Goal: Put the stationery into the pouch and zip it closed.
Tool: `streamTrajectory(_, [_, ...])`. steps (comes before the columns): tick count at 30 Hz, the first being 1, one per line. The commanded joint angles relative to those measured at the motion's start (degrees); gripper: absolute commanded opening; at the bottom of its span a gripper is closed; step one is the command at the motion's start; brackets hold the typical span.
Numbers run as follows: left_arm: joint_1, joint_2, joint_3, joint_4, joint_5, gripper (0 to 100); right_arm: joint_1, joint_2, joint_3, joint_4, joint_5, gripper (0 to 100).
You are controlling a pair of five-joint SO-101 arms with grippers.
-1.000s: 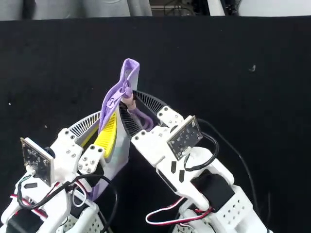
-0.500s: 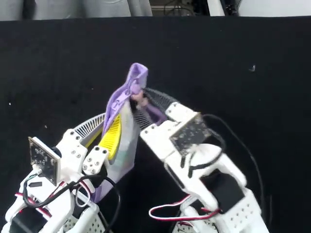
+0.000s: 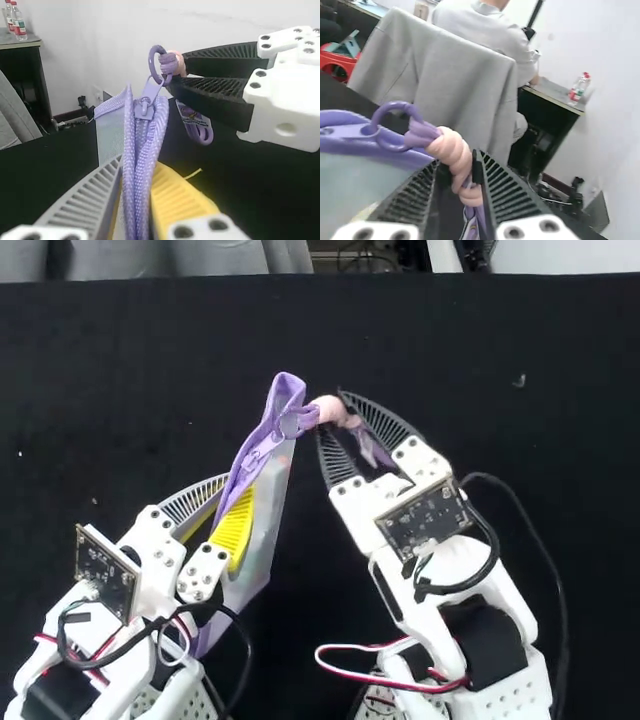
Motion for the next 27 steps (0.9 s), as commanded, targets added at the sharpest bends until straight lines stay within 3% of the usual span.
streamTrajectory(1, [0.31, -0.18, -0.66, 1.41, -0.35, 3, 5.27, 2.68, -2.42, -3.34, 0.35, 1.1])
streamTrajectory(13, [0.31, -0.18, -0.57, 1.41, -0.35, 3, 13.54, 15.16, -2.42, -11.08, -0.18, 1.1])
streamTrajectory(27, [0.22, -0.26, -0.84, 1.49, -0.35, 3, 13.89, 37.14, -2.51, -21.1, 0.35, 1.1])
